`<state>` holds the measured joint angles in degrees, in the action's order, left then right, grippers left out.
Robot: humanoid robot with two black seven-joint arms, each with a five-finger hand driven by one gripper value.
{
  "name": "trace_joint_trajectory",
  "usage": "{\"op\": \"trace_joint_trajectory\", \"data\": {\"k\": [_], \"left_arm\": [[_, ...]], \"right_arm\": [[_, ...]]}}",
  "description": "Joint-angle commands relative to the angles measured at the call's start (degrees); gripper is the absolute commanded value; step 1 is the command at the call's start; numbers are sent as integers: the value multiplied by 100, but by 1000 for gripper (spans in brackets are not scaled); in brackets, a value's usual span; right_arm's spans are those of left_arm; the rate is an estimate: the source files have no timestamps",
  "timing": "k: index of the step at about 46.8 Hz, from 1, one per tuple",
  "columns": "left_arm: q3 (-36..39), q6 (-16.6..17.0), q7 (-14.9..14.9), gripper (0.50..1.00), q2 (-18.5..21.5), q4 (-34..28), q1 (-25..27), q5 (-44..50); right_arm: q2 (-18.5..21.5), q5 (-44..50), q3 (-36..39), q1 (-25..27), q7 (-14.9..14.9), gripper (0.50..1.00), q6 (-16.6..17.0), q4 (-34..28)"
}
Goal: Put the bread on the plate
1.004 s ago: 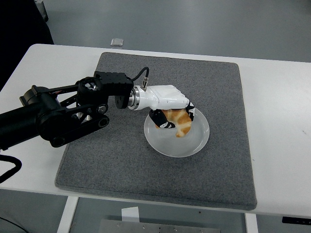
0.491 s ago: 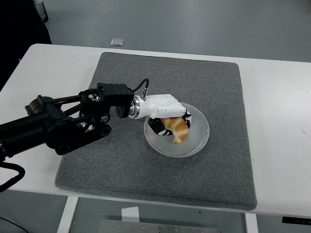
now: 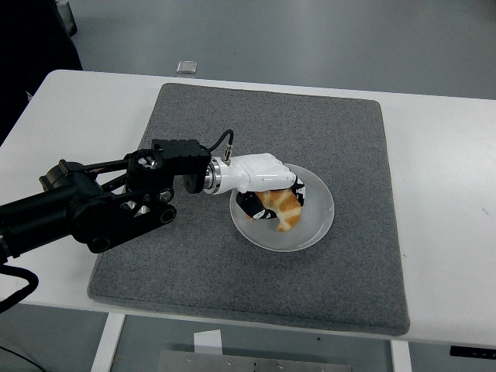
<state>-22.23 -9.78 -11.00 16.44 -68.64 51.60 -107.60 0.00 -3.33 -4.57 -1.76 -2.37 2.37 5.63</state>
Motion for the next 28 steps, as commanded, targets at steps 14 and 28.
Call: {"op": "trace_joint_trajectory", "data": {"k": [14, 28], "left_arm": [[-71, 3, 1, 992, 61, -79, -9, 326], [-387, -199, -25, 996, 421, -387, 228, 2347]], "right_arm": [[0, -1, 0, 0, 0, 954, 0, 0], [0, -1, 0, 0, 0, 952, 0, 0]]}}
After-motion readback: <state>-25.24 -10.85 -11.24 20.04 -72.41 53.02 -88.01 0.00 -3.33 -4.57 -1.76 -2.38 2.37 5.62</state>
